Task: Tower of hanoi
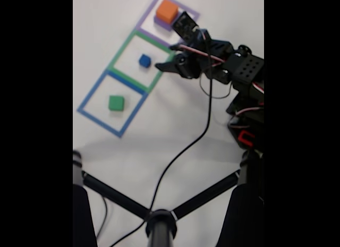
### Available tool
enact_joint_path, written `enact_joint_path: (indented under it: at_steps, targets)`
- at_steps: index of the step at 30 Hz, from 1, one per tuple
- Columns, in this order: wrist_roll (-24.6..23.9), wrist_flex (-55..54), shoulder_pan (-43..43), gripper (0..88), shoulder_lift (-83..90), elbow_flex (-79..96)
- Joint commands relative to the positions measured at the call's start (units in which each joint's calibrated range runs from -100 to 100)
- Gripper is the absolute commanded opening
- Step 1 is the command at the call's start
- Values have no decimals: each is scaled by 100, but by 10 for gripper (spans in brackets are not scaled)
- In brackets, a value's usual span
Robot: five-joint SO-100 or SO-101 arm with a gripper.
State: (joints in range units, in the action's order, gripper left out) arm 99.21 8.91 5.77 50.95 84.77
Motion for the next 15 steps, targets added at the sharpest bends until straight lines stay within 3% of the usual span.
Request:
enact_joint_path:
  at_steps: [1,10,15]
  targets:
    - [79,-2052,-101,267,-880,333]
    - [79,-4974,-230,288,-3220,505]
    - [79,-6002,-245,289,-4334,360]
